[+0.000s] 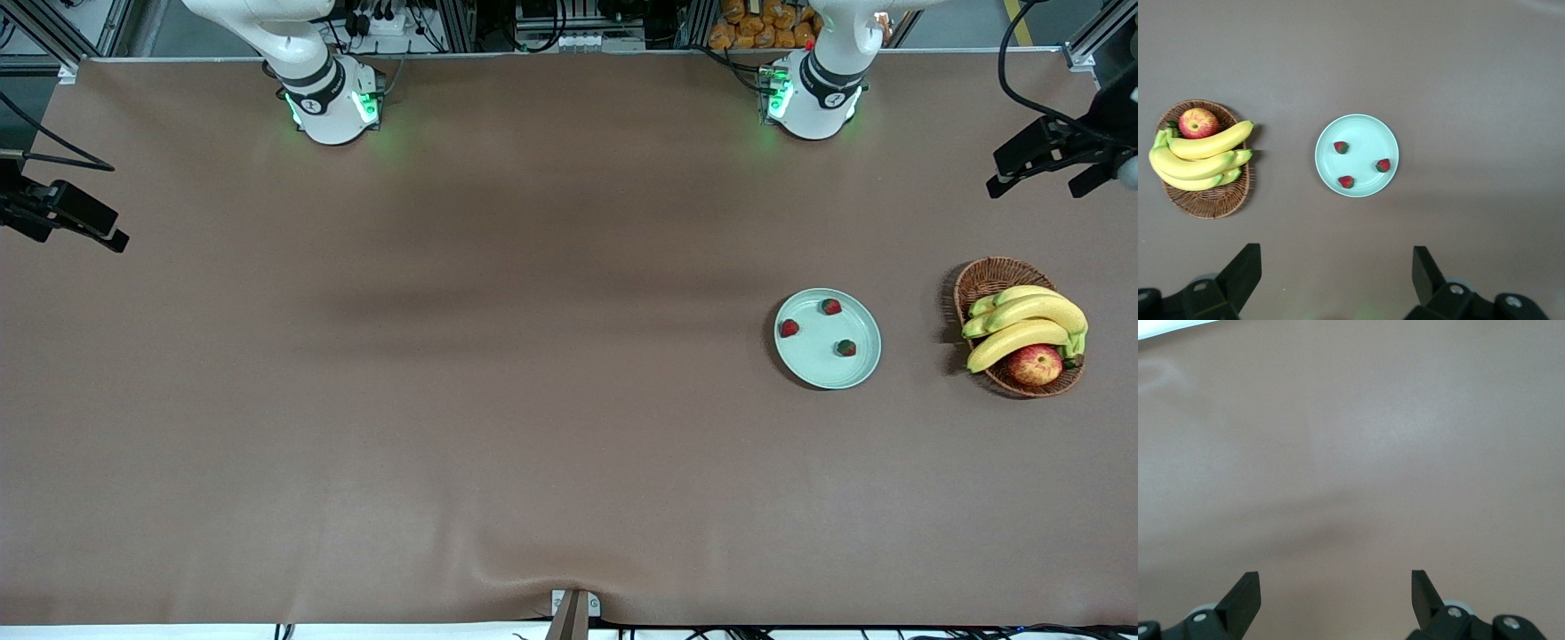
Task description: Collect all strawberries into plate
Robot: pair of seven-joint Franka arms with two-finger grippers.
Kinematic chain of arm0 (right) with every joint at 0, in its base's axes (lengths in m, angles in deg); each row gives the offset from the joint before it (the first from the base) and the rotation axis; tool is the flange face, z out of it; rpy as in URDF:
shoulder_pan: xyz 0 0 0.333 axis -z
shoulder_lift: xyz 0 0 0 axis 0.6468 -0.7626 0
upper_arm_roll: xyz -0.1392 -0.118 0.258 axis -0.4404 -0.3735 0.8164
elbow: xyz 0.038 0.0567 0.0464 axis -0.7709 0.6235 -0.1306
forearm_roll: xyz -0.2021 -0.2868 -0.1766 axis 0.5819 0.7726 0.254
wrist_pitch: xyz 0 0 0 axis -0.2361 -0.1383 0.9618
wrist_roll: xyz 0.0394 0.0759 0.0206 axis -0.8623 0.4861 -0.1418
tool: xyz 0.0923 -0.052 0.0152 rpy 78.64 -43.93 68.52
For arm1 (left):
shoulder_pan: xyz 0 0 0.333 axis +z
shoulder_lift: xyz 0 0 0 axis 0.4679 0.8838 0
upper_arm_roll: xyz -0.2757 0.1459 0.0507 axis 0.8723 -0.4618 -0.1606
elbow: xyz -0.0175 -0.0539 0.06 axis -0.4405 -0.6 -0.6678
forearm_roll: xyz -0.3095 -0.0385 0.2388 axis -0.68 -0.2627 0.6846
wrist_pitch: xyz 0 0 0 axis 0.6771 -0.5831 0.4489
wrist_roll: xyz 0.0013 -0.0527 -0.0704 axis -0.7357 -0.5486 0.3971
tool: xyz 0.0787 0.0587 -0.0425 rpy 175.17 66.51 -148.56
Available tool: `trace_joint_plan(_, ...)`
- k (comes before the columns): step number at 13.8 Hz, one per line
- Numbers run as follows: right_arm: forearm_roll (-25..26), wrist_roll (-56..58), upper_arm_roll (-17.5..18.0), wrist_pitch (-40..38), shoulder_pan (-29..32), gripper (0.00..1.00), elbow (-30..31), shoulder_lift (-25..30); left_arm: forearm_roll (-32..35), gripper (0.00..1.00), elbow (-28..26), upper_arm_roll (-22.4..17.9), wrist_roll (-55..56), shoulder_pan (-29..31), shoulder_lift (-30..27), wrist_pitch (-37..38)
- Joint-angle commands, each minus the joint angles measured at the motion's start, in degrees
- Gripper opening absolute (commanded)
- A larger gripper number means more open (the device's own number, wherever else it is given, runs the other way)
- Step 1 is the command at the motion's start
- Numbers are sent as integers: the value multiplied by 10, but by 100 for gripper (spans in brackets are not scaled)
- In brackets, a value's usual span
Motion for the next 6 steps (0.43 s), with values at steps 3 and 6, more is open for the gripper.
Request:
trace_joint_plan(3, 8, 5, -3, -7, -4, 100, -8, -6, -7, 100, 21, -9, -1, -16, 4, 18)
trace_joint_plan(6, 8, 5, -3, -7, -5, 100, -8, -6, -3, 100, 21, -10, 0, -18, 0, 27)
